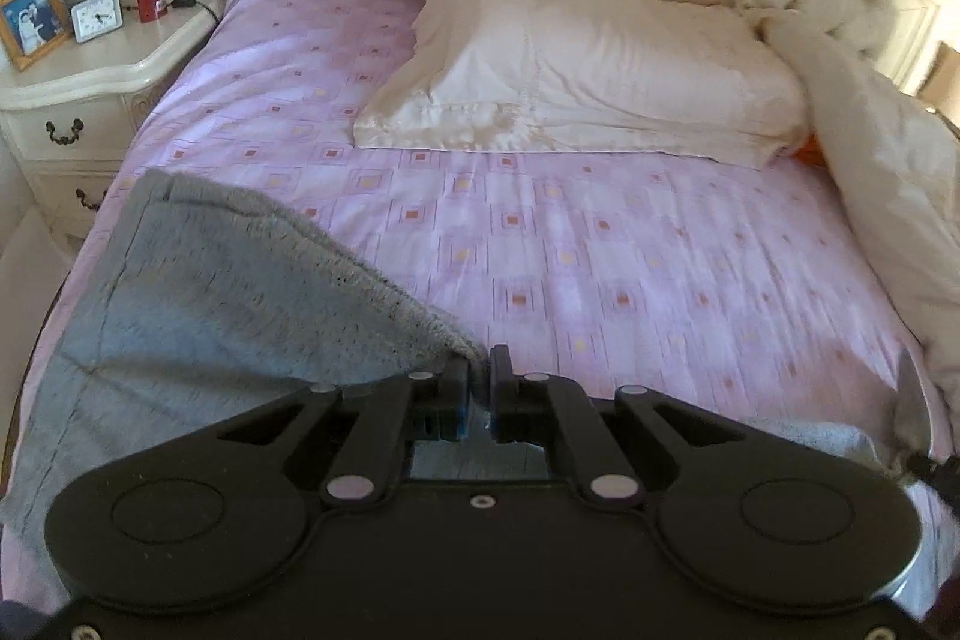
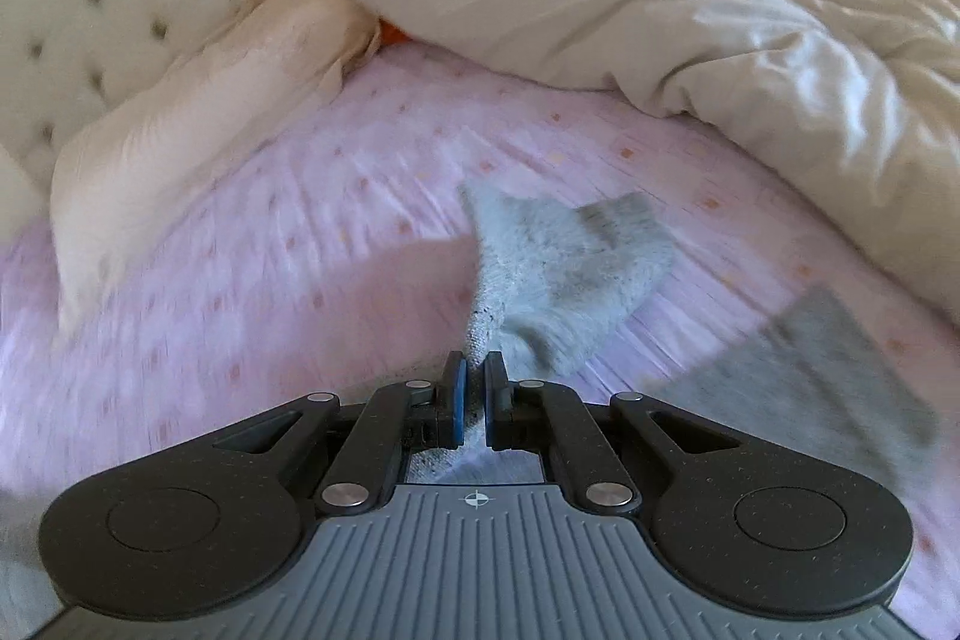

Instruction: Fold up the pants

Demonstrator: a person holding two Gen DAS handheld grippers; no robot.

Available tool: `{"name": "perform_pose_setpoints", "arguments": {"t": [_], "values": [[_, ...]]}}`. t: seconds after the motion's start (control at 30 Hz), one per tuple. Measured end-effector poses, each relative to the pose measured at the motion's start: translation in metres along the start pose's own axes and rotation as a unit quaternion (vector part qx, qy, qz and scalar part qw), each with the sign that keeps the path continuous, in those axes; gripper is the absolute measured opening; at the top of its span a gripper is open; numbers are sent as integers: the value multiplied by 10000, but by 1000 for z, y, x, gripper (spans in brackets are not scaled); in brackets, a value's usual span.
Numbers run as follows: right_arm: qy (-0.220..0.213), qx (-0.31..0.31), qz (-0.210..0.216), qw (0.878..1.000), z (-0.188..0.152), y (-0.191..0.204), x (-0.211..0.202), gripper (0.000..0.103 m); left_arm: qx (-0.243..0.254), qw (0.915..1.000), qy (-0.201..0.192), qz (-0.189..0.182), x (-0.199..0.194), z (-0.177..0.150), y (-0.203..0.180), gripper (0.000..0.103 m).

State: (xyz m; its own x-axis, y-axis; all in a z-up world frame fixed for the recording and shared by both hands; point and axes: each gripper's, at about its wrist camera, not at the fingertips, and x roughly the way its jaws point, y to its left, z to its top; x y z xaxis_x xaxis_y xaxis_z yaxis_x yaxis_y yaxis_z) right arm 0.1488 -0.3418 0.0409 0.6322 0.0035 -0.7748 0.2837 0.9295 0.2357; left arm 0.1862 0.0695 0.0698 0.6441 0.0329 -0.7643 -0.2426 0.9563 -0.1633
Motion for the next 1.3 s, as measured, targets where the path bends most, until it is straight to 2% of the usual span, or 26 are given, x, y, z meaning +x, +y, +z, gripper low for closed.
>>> {"name": "perform_pose_setpoints", "arguments": {"t": [0.13, 0.27, 0.4, 0.47, 0.6, 0.73, 0.77, 0.83, 0.9, 0.97, 1.13, 1.23, 1.3], "values": [[555, -156, -136, 9982, -16, -11, -8, 6, 178, 9998, 44, -108, -17, -31, 10, 7], [1276, -163, -375, 9910, -30, -19, 7, 6, 251, 9994, 220, -104, -21, -63, 19, 8], [1608, -431, -505, 9848, -35, -17, 10, 7, 121, 9974, 704, -47, -6, -94, 31, 8], [1595, -584, -483, 9843, -29, -12, 4, 7, -2, 9953, 971, -17, 7, -106, 37, 8], [1474, -627, -360, 9864, -13, -8, -5, 8, -70, 9922, 1246, 7, 27, -118, 45, 11], [1321, -752, -818, 9850, 0, -7, -3, 8, -39, 9926, 1217, -22, 35, -112, 44, 12], [1213, -732, -979, 9851, 2, -9, -2, 8, -44, 9925, 1218, -30, 37, -110, 45, 12], [864, -675, -1002, 9889, 4, -8, 0, 8, -138, 9922, 1235, -79, 41, -109, 49, 15], [428, -1087, -798, 9899, 4, 3, 6, 8, -207, 9920, 1239, -134, 43, -109, 52, 17], [247, -1587, -789, 9839, 1, 20, 20, 8, -253, 9919, 1236, -157, 46, -108, 55, 19], [450, -2006, -800, 9754, -1, 53, 68, 8, -144, 9930, 1163, -114, 49, -104, 52, 20], [650, -2227, -1052, 9670, -7, 67, 96, 8, -124, 9933, 1145, -132, 51, -106, 52, 20], [738, -2501, -1321, 9563, -15, 74, 114, 8, -131, 9934, 1131, -150, 48, -111, 55, 20]]}}
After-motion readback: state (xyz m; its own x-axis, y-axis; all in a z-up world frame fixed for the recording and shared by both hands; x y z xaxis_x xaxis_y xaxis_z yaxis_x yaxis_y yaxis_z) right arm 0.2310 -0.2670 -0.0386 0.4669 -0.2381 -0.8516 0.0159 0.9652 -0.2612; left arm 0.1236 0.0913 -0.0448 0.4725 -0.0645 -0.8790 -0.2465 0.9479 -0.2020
